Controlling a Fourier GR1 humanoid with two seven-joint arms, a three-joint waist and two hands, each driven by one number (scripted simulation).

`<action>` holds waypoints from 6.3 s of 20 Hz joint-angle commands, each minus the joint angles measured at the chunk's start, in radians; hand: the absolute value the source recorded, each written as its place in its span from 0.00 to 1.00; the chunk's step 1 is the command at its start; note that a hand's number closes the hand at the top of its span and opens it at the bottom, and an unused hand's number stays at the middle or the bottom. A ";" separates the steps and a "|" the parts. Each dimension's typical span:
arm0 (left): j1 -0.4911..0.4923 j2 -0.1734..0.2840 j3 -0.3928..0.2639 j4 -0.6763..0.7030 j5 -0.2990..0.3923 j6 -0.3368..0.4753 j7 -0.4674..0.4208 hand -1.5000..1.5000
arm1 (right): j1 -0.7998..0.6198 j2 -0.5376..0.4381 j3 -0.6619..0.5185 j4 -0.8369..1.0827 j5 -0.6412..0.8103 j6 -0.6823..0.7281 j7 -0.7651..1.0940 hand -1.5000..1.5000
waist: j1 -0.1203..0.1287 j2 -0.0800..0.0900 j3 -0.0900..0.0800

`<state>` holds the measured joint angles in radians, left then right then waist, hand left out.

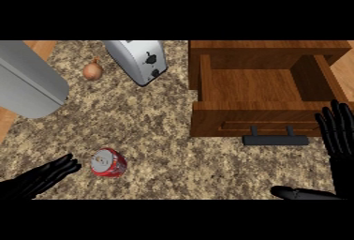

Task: Pick up the can, place it into the drawer and close the drawer

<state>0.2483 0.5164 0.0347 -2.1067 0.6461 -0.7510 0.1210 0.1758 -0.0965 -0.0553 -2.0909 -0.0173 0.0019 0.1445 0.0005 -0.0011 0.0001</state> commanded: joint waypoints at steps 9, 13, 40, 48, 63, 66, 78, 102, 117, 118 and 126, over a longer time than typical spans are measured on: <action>-0.097 -0.089 0.053 0.119 -0.026 -0.031 0.096 0.00 | 0.108 0.015 -0.035 -0.057 -0.028 0.071 -0.036 0.00 | -0.003 0.000 0.000; -0.109 -0.141 0.046 0.171 -0.091 -0.079 0.074 0.00 | 0.121 0.006 -0.086 0.007 -0.043 0.108 -0.131 0.00 | -0.003 0.000 0.000; -0.272 -0.256 0.105 0.705 -0.723 -0.145 -0.480 0.00 | 0.077 0.040 -0.150 0.048 -0.051 0.156 -0.117 0.00 | -0.005 0.001 0.000; -0.306 -0.234 0.054 0.861 -0.817 -0.064 -0.630 0.00 | 0.112 0.049 -0.132 0.041 -0.026 0.181 -0.148 0.00 | -0.006 0.001 0.000; -0.399 -0.173 -0.019 1.201 -0.889 0.045 -0.837 0.00 | 0.102 0.063 -0.136 -0.001 -0.021 0.185 -0.120 0.00 | -0.007 0.002 -0.001; -0.451 -0.198 -0.040 1.264 -0.893 0.070 -0.826 0.00 | 0.102 0.049 -0.161 -0.050 -0.055 0.185 -0.069 0.00 | -0.011 0.002 -0.001; -0.501 -0.173 -0.070 1.374 -0.890 0.107 -0.920 0.00 | 0.101 0.080 -0.133 -0.039 -0.007 0.177 -0.081 0.00 | -0.007 0.001 -0.001; -0.520 -0.292 -0.181 1.320 -0.859 0.103 -0.840 1.00 | 0.140 0.084 -0.182 -0.058 -0.053 0.211 -0.090 0.00 | -0.004 -0.001 0.000; -0.495 -0.410 0.221 1.222 -0.565 0.653 -0.596 1.00 | 0.154 0.092 -0.193 -0.093 -0.085 0.210 -0.086 0.00 | 0.012 -0.005 0.002; -0.517 -0.413 0.230 1.227 -0.559 0.668 -0.577 1.00 | 0.114 0.073 -0.214 -0.067 -0.100 0.202 -0.060 0.00 | 0.007 0.000 0.001; -0.542 -0.477 0.124 0.968 -0.575 0.746 -0.410 1.00 | 0.118 0.096 -0.206 -0.042 -0.075 0.211 -0.112 0.00 | -0.003 0.000 0.000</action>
<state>-0.2658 0.0818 0.1971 -1.0609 0.0862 -0.0667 -0.3468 0.3037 -0.0136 -0.2614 -2.1738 -0.1129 0.2119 0.0797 0.0014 -0.0023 0.0004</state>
